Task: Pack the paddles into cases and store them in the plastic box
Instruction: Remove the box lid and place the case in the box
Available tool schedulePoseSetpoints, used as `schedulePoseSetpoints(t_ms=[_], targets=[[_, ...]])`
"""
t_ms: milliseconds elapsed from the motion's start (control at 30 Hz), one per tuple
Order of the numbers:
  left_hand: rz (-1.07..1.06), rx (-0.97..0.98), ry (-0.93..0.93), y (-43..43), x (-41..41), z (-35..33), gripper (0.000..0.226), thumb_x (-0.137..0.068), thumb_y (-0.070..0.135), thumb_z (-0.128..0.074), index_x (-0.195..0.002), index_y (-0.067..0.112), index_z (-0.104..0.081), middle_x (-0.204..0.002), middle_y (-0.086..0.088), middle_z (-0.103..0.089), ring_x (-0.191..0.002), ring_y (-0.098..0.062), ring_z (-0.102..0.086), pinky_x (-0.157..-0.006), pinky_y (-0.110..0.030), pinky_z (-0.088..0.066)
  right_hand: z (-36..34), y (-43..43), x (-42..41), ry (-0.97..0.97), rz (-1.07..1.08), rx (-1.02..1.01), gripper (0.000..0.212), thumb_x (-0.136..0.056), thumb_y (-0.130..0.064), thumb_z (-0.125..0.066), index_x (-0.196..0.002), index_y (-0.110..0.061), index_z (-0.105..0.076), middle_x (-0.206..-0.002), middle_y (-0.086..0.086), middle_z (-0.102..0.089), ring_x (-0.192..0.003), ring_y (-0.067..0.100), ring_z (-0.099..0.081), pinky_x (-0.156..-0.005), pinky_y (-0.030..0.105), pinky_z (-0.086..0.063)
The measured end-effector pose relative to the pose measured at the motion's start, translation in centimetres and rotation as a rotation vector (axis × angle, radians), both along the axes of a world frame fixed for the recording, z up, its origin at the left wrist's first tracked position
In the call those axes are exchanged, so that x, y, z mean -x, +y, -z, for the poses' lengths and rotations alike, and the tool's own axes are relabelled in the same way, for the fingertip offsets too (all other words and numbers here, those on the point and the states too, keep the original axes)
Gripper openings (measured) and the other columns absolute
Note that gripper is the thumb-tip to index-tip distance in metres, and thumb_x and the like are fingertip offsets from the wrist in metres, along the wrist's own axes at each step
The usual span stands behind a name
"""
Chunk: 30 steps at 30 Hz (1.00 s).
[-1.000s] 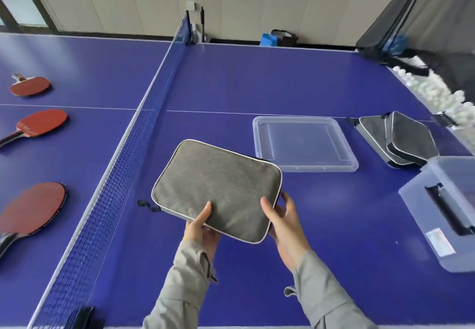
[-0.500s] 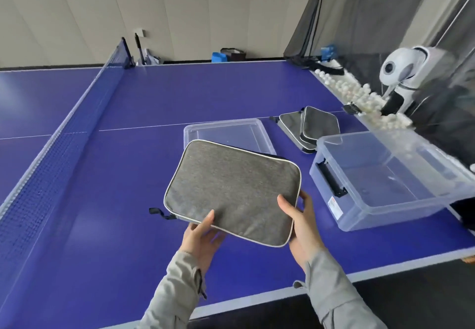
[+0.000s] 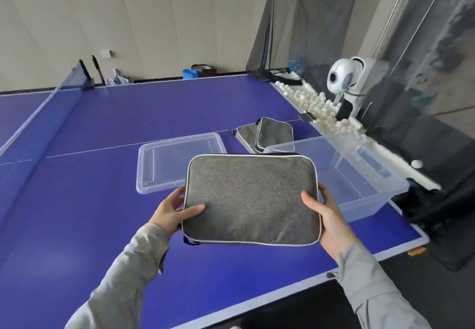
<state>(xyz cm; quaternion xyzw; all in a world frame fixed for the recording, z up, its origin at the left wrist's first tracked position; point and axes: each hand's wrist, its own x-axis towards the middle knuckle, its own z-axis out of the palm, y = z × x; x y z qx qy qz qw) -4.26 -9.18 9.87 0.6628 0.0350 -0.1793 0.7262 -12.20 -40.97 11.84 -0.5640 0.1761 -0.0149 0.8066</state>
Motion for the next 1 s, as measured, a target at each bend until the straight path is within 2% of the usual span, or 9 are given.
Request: schedulePoseSetpoints(t_ms=[133,267,333,433,600,700,800,933,1000], targets=[[-0.051,0.001,-0.026,-3.6,-1.7,1.0,0.078,-0.054,0.018,-0.081,-0.126,0.027,-0.053,-0.111,0.001,-0.066,-0.089,-0.017,-0.066,-0.059,-0.033,-0.054,-0.5,-3.3,-2.2,0.000,-0.003,0.056,0.054,-0.068,-0.031,-0.075,-0.118,-0.032,-0.055,-0.107,0.000,-0.072,-0.098,0.018,-0.069,-0.074,0.034,-0.053],[-0.066,0.036,-0.023,-7.1,-4.9,2.2,0.058,-0.069,0.003,-0.080,-0.107,0.039,-0.055,-0.101,0.010,-0.063,-0.077,-0.005,-0.068,-0.047,-0.029,-0.053,-1.0,-7.0,-5.8,-0.007,0.006,0.182,0.056,-0.064,-0.036,-0.077,-0.116,-0.032,-0.058,-0.109,0.001,-0.071,-0.095,0.013,-0.069,-0.067,0.024,-0.054],[-0.074,0.044,-0.021,-8.9,-6.2,2.4,0.054,-0.072,0.001,-0.076,-0.101,0.041,-0.055,-0.099,0.009,-0.061,-0.072,-0.003,-0.068,-0.046,-0.029,-0.053,-1.1,-8.9,-7.8,-0.011,0.025,0.250,0.060,-0.063,-0.038,-0.077,-0.119,-0.028,-0.058,-0.115,0.001,-0.067,-0.101,0.013,-0.067,-0.073,0.025,-0.053],[-0.073,0.061,-0.021,-11.8,-8.3,2.3,0.055,-0.072,0.004,-0.077,-0.112,0.035,-0.056,-0.100,0.011,-0.060,-0.076,-0.008,-0.068,-0.048,-0.030,-0.053,-1.6,-11.8,-10.4,-0.020,0.072,0.356,0.060,-0.063,-0.041,-0.076,-0.119,-0.029,-0.059,-0.120,0.000,-0.063,-0.108,0.015,-0.062,-0.083,0.032,-0.052],[-0.028,0.065,-0.033,-16.6,-10.8,1.5,0.066,-0.073,0.006,-0.078,-0.128,0.028,-0.049,-0.117,0.004,-0.058,-0.092,-0.024,-0.063,-0.070,-0.048,-0.058,-2.2,-16.5,-12.8,-0.014,0.097,0.415,0.050,-0.064,-0.043,-0.074,-0.111,-0.038,-0.058,-0.115,0.002,-0.063,-0.102,0.015,-0.064,-0.068,0.024,-0.052],[-0.005,0.054,-0.047,-19.4,-11.6,1.0,0.067,-0.073,0.005,-0.078,-0.122,0.039,-0.047,-0.108,0.006,-0.058,-0.078,-0.015,-0.064,-0.060,-0.039,-0.059,-2.0,-19.3,-13.6,0.025,0.124,0.442,0.036,-0.071,-0.040,-0.074,-0.102,-0.047,-0.058,-0.113,0.007,-0.062,-0.102,0.019,-0.063,-0.072,0.030,-0.051],[0.009,0.034,-0.034,-22.4,-12.1,0.9,0.072,-0.073,0.001,-0.076,-0.128,0.035,-0.044,-0.105,0.008,-0.057,-0.061,-0.001,-0.064,-0.045,-0.022,-0.051,-1.5,-22.2,-14.4,0.063,0.114,0.449,0.031,-0.071,-0.039,-0.073,-0.096,-0.051,-0.059,-0.111,0.008,-0.062,-0.103,0.021,-0.062,-0.075,0.033,-0.050],[-0.003,-0.001,0.004,-26.1,-12.0,1.3,0.082,-0.073,-0.002,-0.076,-0.138,0.030,-0.038,-0.116,0.003,-0.054,-0.076,-0.013,-0.061,-0.058,-0.035,-0.056,-0.2,-25.9,-15.2,0.109,0.048,0.454,0.027,-0.078,-0.035,-0.071,-0.099,-0.047,-0.059,-0.110,0.008,-0.065,-0.103,0.021,-0.063,-0.076,0.031,-0.050],[-0.020,-0.036,0.020,-27.8,-12.0,1.7,0.085,-0.073,-0.002,-0.076,-0.141,0.029,-0.036,-0.121,0.000,-0.051,-0.078,-0.015,-0.060,-0.060,-0.034,-0.053,0.5,-27.6,-15.7,0.126,0.018,0.466,0.024,-0.080,-0.032,-0.070,-0.099,-0.044,-0.060,-0.110,0.008,-0.066,-0.105,0.021,-0.063,-0.080,0.031,-0.050]])
